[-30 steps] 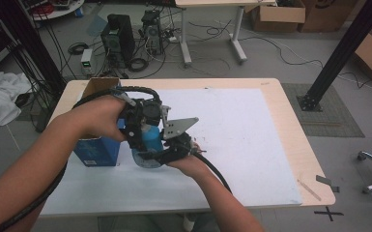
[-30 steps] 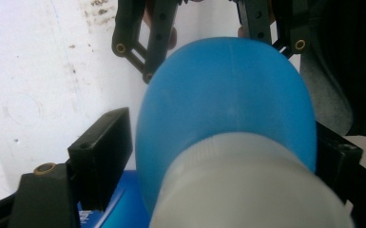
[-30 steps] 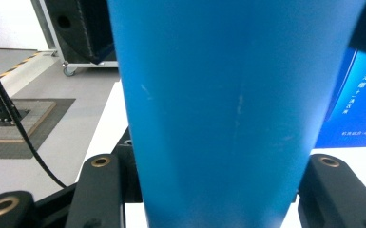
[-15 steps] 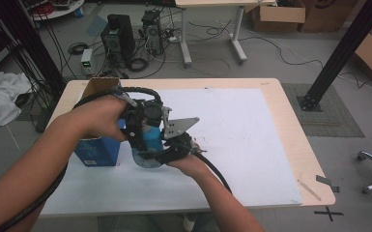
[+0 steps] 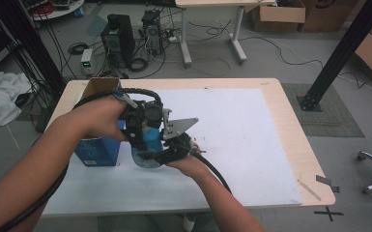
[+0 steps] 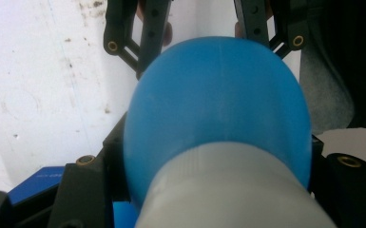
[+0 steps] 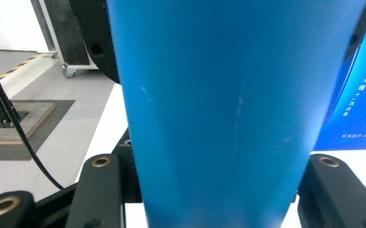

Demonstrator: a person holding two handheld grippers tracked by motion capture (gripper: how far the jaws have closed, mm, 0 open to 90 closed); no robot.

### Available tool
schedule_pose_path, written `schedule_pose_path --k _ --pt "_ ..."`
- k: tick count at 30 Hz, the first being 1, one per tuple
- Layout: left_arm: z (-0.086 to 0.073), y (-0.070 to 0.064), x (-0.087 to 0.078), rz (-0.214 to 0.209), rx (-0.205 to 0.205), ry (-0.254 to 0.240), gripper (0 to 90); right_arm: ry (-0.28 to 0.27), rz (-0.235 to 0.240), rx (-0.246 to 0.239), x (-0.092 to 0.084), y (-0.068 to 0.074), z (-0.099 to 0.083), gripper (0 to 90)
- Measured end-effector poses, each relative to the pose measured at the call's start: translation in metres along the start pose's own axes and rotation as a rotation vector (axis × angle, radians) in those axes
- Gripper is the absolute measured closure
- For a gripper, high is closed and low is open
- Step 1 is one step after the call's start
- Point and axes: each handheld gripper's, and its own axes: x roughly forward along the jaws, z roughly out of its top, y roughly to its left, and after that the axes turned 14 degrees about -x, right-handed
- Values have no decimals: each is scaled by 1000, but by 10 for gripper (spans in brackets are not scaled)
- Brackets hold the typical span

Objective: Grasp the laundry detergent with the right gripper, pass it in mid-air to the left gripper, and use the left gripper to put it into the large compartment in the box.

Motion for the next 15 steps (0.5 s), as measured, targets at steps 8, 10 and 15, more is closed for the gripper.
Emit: schedule_pose_path --k 8,10,15 --pt "5 -2 -3 2 1 16 391 0 -3 12 -3 2 2 439" --pt "6 -2 -3 2 0 14 391 0 -2 12 -4 1 2 437" --pt "9 -1 -3 12 2 17 390 -12 -10 12 -9 0 2 383"
